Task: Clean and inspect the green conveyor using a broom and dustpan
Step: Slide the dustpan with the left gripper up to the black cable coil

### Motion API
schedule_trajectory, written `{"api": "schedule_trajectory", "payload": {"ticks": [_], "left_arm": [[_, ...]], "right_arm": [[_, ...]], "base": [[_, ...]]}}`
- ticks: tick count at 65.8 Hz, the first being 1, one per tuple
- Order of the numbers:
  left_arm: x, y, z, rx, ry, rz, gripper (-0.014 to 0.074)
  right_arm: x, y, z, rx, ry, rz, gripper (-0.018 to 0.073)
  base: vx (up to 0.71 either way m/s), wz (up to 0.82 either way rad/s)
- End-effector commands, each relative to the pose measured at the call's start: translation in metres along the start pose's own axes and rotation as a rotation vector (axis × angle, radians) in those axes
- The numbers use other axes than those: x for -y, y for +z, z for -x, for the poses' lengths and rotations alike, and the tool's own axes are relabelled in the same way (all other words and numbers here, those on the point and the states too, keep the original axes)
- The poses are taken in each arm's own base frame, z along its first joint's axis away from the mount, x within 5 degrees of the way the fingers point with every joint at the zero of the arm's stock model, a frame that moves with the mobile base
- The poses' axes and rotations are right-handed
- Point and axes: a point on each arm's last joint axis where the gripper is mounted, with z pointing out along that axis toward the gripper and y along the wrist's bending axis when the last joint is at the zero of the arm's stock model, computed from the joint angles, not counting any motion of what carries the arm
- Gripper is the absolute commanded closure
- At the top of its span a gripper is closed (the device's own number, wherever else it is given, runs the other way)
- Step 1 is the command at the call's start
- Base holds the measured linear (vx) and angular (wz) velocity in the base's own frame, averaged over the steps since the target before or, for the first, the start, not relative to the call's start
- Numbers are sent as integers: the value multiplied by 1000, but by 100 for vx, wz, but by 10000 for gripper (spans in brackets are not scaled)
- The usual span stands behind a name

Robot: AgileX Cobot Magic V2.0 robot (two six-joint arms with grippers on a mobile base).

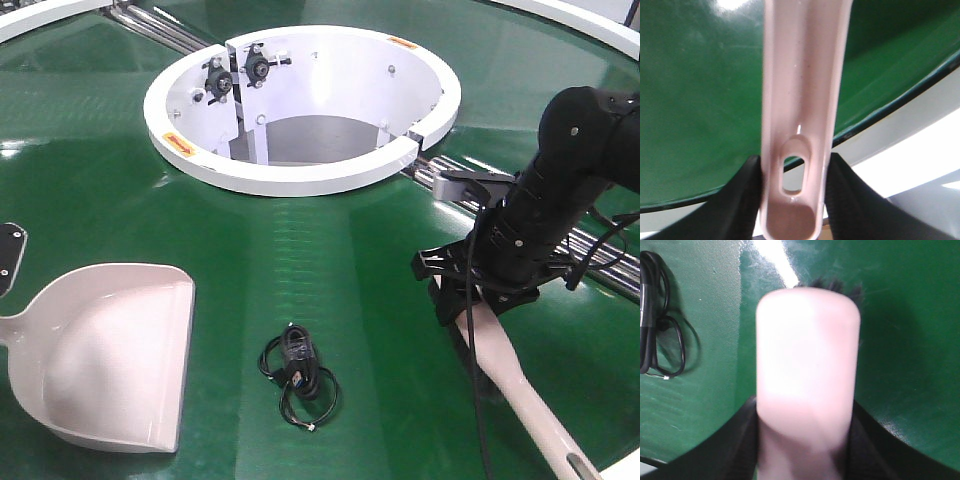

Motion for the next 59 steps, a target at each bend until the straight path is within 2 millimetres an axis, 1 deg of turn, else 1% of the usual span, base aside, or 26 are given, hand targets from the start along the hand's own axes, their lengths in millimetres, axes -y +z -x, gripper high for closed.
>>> {"api": "schedule_trajectory", "payload": {"ticks": [1,36,59], "left_arm": [[3,-23,1,14,-18,57,621],[7,-35,36,82,-16,75,621],[9,-33,64,133,0,39,621]], "right_arm": [[-5,-23,-3,69,-20,16,564],[-5,-23,-3,69,-19,16,564],[-5,-23,-3,70,-19,16,564]], "base": [[0,0],[0,0],[0,0]]}}
